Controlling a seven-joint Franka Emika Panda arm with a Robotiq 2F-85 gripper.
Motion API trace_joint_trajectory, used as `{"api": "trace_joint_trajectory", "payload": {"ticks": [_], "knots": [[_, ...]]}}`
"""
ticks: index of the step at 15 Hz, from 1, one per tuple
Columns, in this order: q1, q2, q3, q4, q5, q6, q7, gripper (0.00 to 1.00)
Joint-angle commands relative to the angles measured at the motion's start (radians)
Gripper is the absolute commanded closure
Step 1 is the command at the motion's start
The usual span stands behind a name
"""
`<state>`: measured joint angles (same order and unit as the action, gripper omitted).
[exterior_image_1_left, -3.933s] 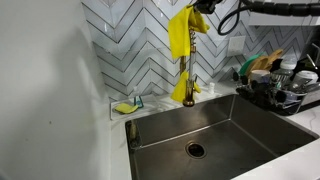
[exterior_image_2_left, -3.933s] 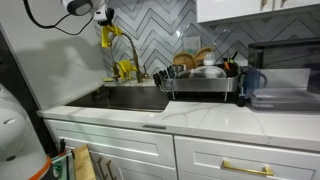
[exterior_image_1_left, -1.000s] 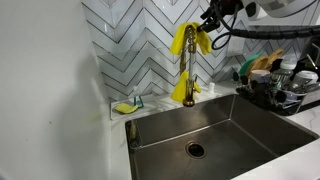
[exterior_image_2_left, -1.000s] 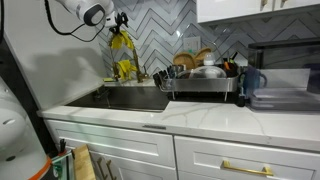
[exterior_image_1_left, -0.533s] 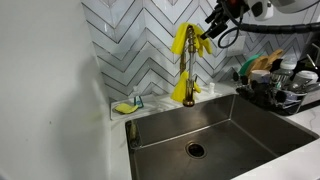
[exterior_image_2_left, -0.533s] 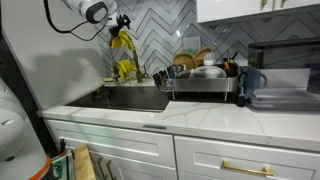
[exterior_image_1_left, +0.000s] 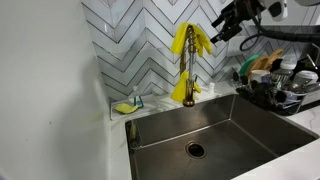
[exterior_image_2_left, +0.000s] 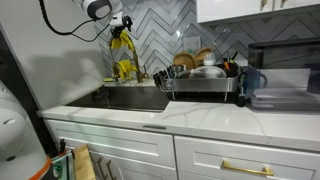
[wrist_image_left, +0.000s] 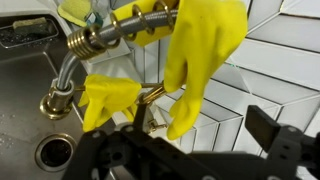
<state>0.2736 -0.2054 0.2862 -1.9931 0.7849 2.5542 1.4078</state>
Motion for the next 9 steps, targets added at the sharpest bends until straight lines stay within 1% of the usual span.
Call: {"api": "trace_joint_trajectory", "payload": {"ticks": [1,4,6,9], "knots": [[-0.011,-0.072,-0.061,-0.075,0.063,-0.126,-0.144,0.0],[-0.034,-0.097,-0.106,-0.115,0.068,-0.262,-0.26,0.0],[-0.046,-0.105,-0.139,-0.139,0.091,-0.375,-0.365,0.0],[-0.075,-0.106,-0.168,-0.195,0.124,-0.482,-0.516,0.0]]}}
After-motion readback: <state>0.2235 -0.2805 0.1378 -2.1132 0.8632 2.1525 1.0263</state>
